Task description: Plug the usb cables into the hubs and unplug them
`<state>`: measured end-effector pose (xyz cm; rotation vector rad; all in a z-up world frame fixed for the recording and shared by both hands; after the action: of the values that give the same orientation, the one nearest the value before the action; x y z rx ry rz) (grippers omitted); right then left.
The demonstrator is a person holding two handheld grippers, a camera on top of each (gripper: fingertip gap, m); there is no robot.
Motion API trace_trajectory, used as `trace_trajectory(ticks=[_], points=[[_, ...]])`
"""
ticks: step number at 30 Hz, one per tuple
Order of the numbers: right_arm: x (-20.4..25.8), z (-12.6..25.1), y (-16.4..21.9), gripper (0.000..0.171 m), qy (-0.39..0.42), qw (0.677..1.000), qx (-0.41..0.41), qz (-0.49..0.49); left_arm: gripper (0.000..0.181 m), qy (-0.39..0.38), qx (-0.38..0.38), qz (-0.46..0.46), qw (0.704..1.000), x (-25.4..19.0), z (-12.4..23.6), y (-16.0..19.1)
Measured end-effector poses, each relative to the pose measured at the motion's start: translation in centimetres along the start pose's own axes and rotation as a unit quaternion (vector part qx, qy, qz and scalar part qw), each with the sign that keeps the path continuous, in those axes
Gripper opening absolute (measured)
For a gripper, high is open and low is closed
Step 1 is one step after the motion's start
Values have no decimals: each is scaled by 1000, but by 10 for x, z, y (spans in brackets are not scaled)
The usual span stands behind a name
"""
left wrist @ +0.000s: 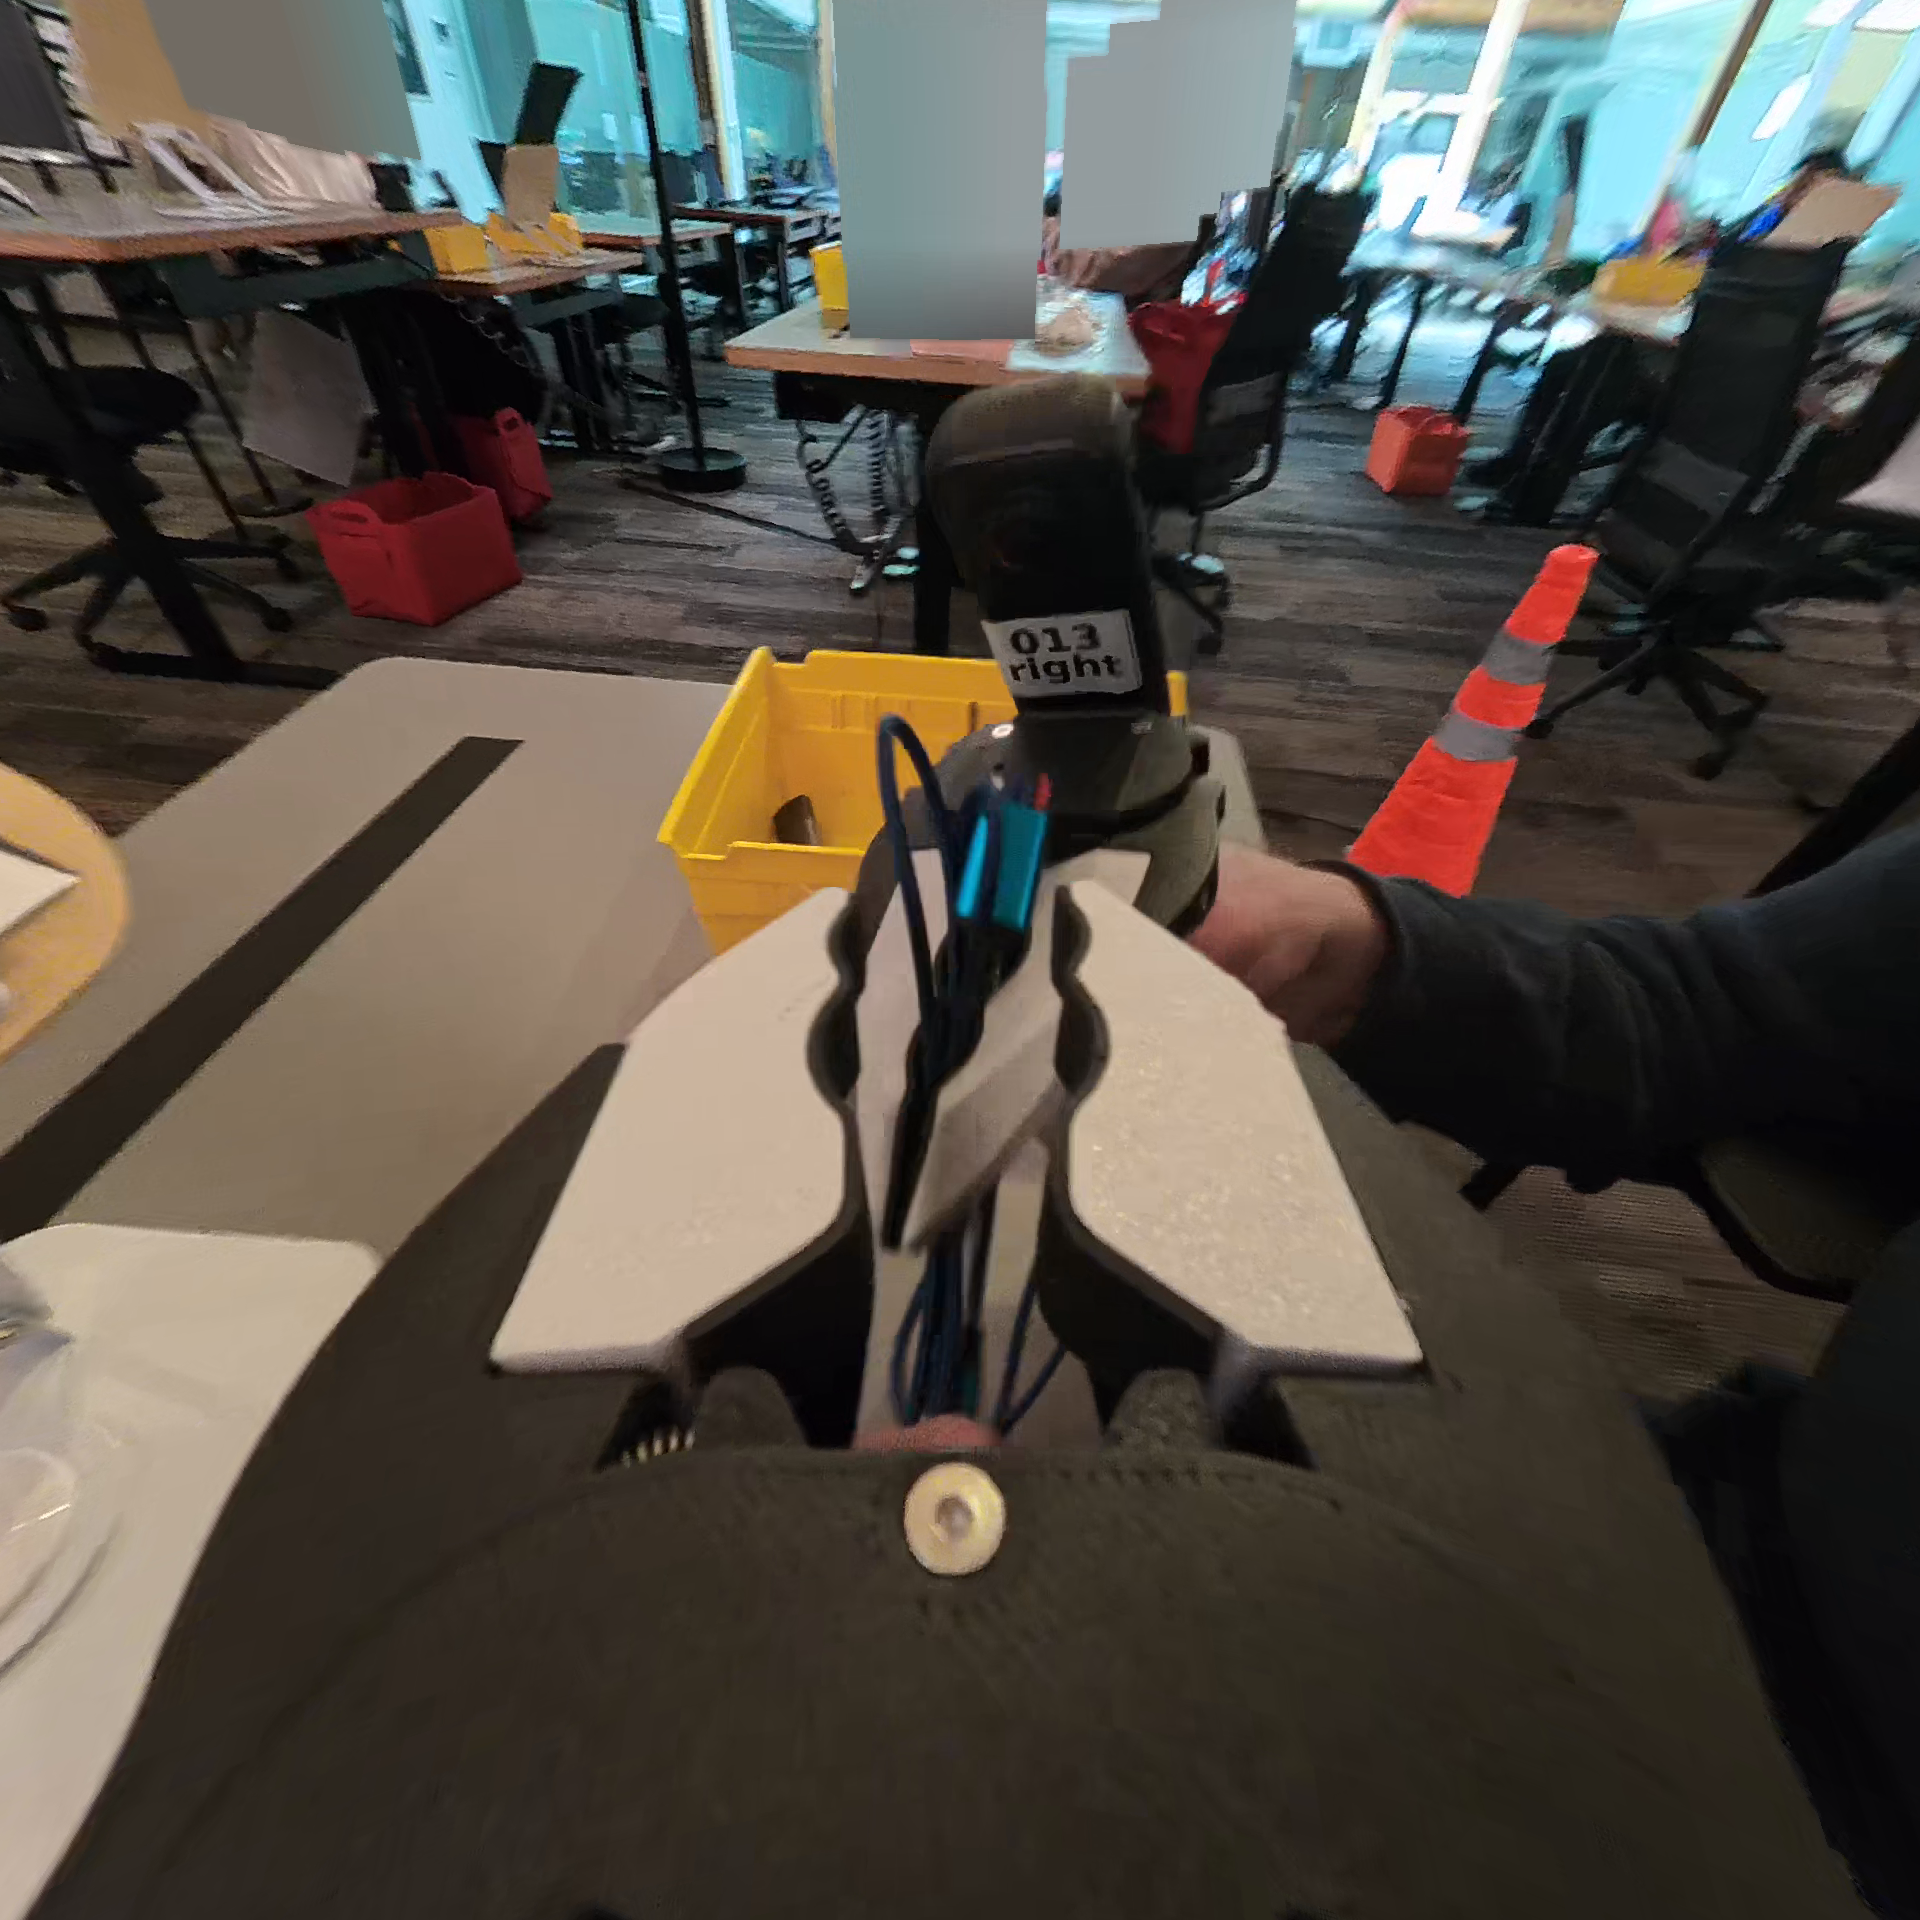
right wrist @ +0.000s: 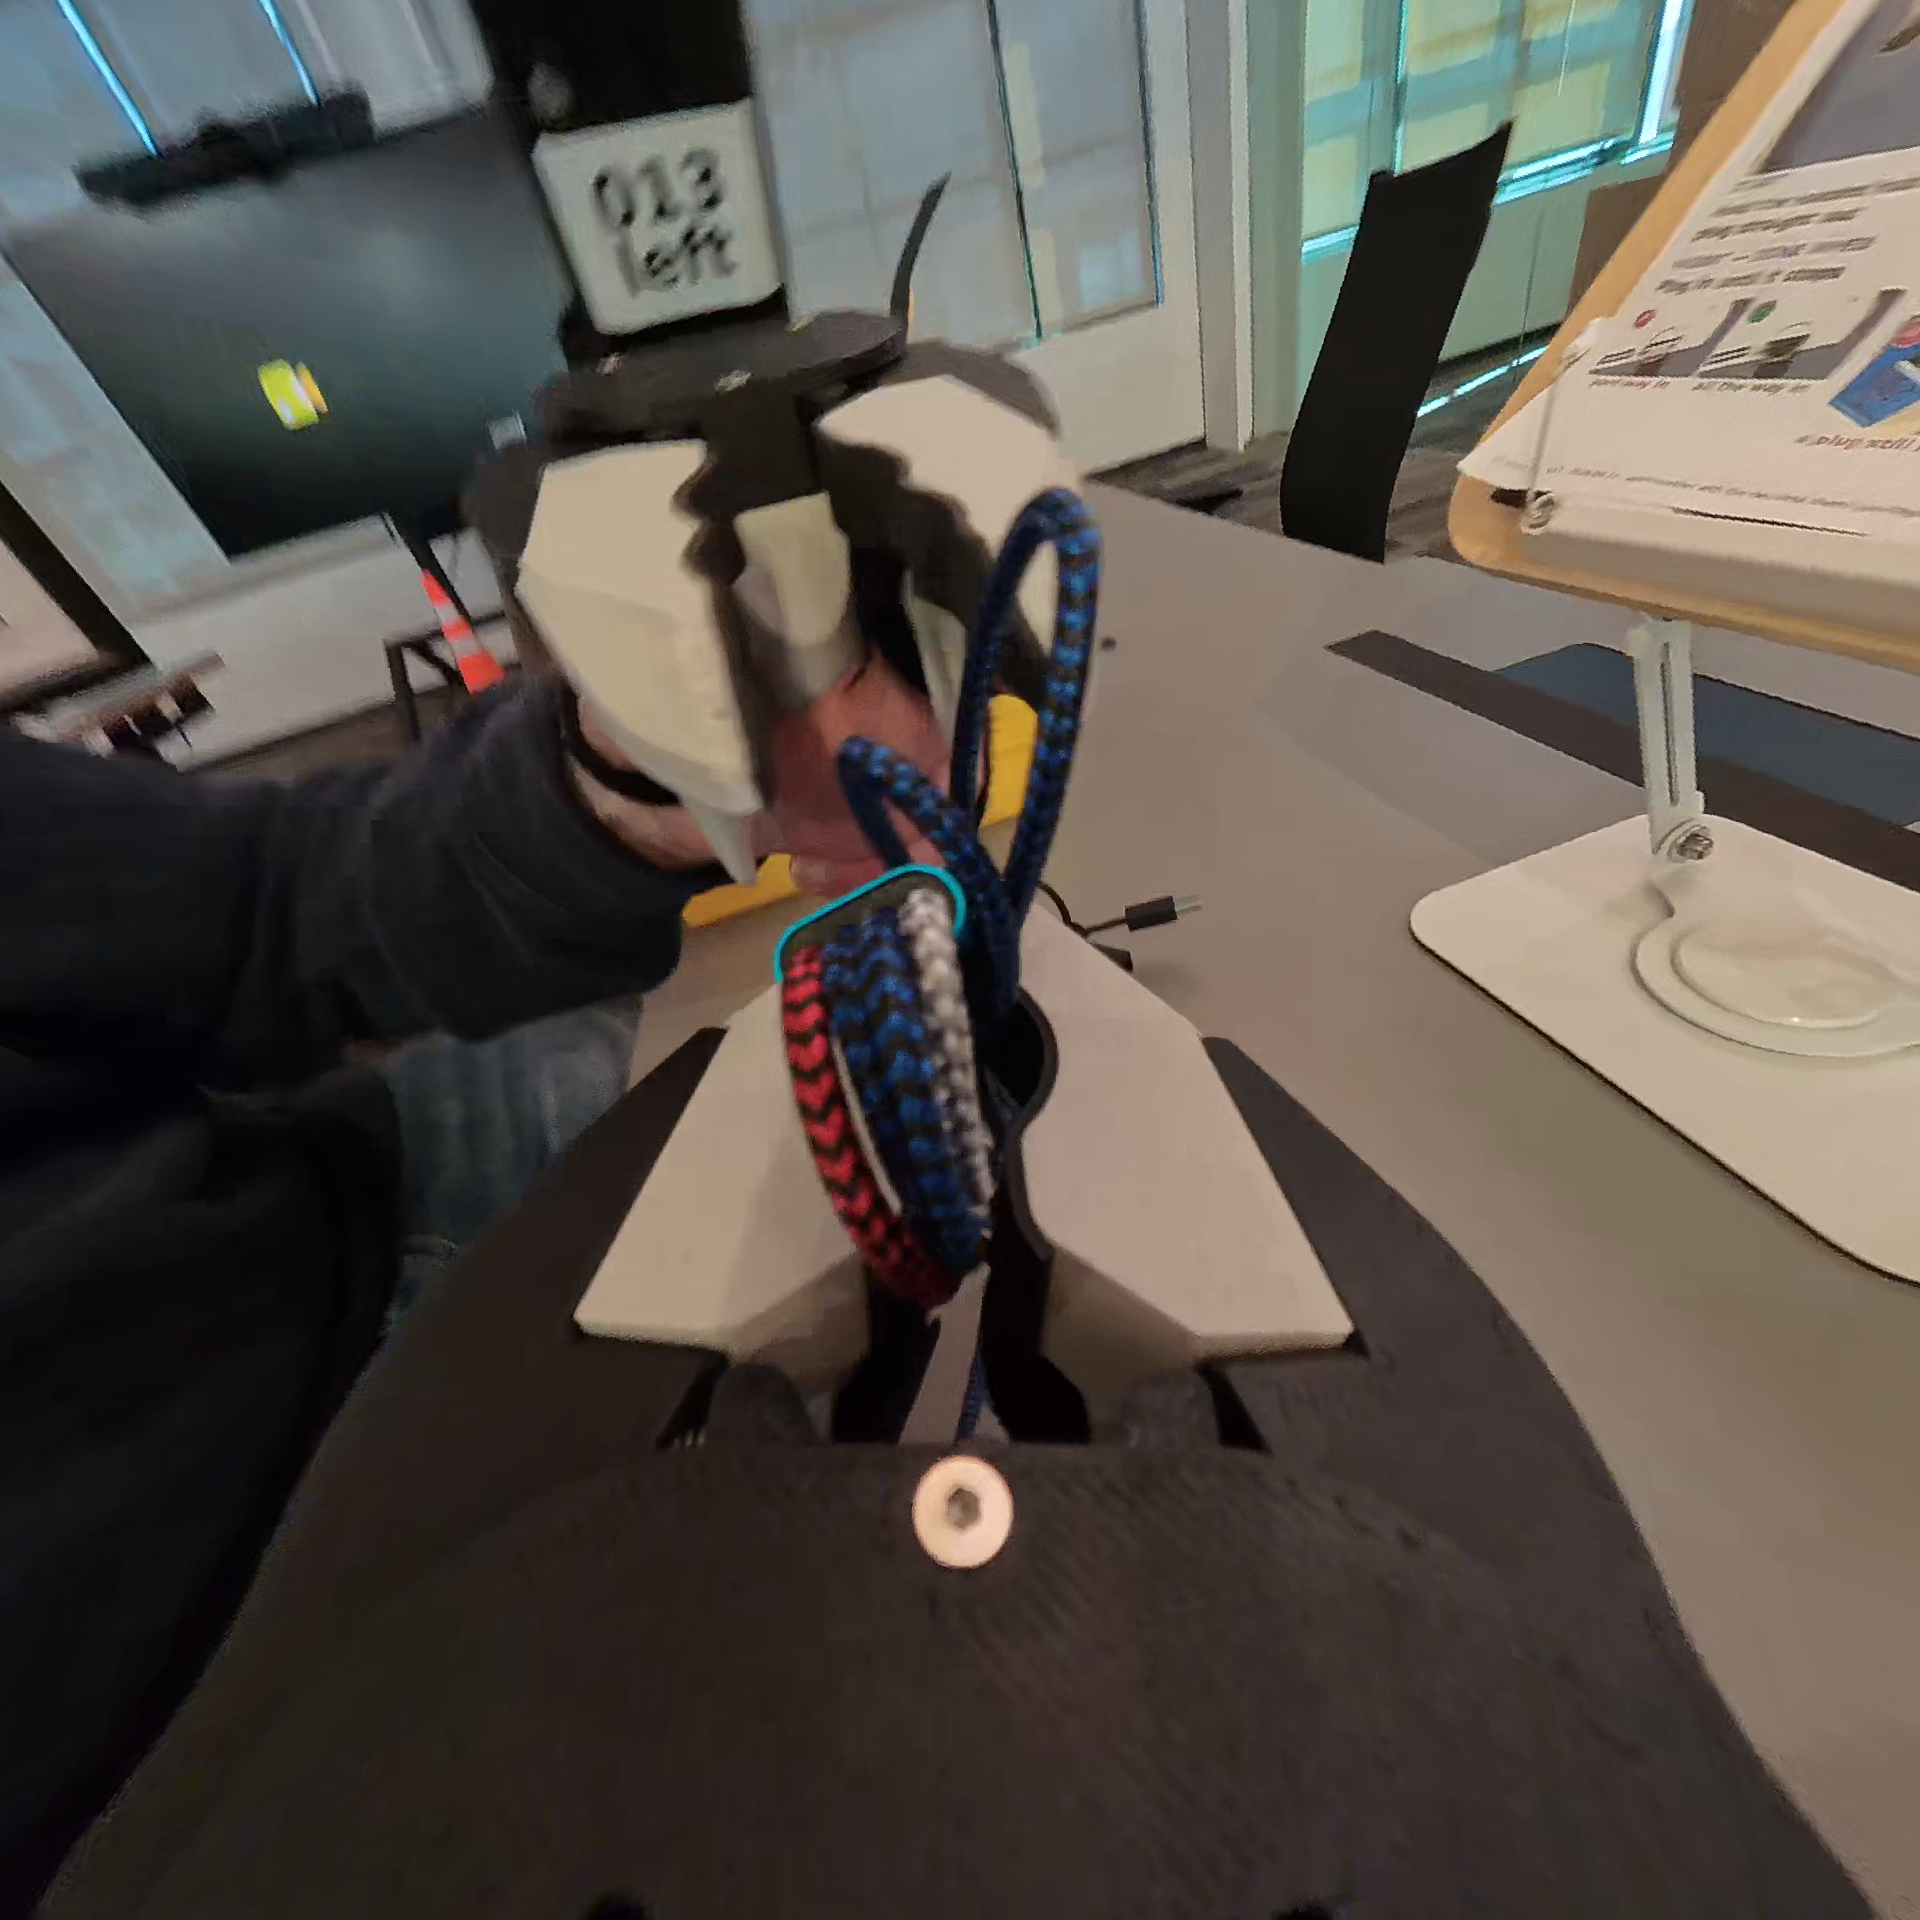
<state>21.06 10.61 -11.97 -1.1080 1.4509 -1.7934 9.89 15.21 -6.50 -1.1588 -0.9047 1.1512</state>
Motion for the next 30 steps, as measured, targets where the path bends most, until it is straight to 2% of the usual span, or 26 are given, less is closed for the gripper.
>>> trace_trajectory(ticks=[4, 8, 10, 14, 18, 23, 27, 30], points=[[-12, 14, -3, 0, 12, 996, -61, -61, 64, -104, 42, -69, 991, -13, 10, 13], [-13, 15, -5, 0, 12, 992, -94, -80, 86, -201, 129, -139, 961, -32, -5, 42], [-11, 11, -7, 0, -5, 990, -108, -86, 88, -208, 152, -131, 958, -32, -14, 54], [-5, 7, -12, 0, -21, 983, -153, -98, 78, -182, 153, -82, 968, -30, -27, 66], [-2, 5, -12, 1, -30, 980, -166, -102, 39, -174, 142, -73, 972, -25, -27, 66], [2, 1, -13, 0, -29, 982, -160, -92, 9, -144, 142, -58, 978, -25, -27, 67], [2, 3, -13, 5, -25, 984, -159, -80, 4, -132, 146, -48, 979, -24, -26, 67], [0, 6, -15, 13, -1, 983, -164, -78, 3, -172, 150, -65, 971, -24, -26, 66]])
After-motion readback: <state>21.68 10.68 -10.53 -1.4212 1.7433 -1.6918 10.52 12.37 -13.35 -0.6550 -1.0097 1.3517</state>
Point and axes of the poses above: each gripper's, where its closed fingertips meet, z back along the fingers, y out of its underside, x = y × z across the jaws, the point moved 9 cm from there along z, back along the fingers, and after that the axes turned 3 degrees about -y, right-handed, at the moved point
